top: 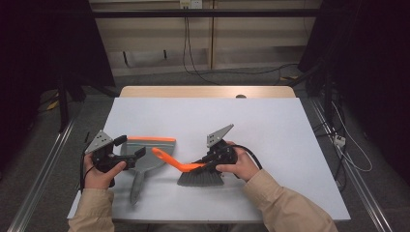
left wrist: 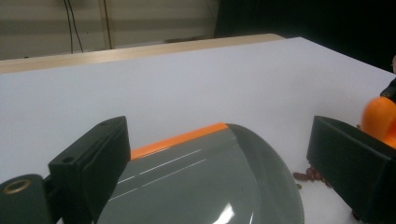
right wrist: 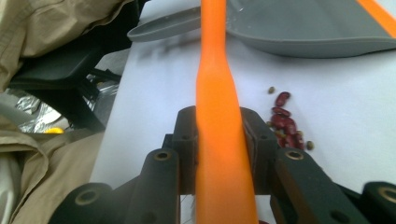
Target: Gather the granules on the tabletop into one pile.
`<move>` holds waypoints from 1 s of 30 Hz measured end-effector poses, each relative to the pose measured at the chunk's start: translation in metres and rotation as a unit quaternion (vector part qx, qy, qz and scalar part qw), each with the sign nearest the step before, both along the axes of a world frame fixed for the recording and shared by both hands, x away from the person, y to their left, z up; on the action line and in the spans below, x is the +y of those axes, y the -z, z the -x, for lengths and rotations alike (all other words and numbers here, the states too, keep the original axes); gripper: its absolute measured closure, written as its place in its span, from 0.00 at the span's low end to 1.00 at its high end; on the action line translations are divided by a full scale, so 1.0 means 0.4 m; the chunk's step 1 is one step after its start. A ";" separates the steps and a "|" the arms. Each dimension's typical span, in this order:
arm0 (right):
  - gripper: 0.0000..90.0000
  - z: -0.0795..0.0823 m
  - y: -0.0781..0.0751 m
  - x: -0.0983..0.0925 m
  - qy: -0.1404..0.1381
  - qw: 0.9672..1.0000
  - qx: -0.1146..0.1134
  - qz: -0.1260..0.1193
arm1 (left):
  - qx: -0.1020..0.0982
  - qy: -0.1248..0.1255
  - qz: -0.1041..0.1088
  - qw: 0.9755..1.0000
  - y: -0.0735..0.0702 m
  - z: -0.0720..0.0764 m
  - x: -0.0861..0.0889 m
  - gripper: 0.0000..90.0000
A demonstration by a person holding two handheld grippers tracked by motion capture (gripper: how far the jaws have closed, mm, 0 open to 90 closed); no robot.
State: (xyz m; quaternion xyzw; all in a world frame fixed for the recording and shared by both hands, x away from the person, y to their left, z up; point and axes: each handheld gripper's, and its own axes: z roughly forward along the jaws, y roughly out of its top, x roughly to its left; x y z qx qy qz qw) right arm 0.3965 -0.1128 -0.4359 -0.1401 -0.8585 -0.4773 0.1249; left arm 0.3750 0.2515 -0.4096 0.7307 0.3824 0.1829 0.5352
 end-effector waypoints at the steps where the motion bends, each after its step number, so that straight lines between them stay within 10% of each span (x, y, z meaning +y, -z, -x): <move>1: 0.79 -0.004 0.001 -0.003 -0.001 1.000 -0.002 -0.002 | 0.000 0.001 0.000 1.000 0.000 0.000 -0.001 0.07; 30: 0.79 -0.040 -0.039 -0.040 0.053 0.998 -0.012 -0.035 | -0.002 0.003 -0.003 1.000 -0.001 0.001 -0.003 0.07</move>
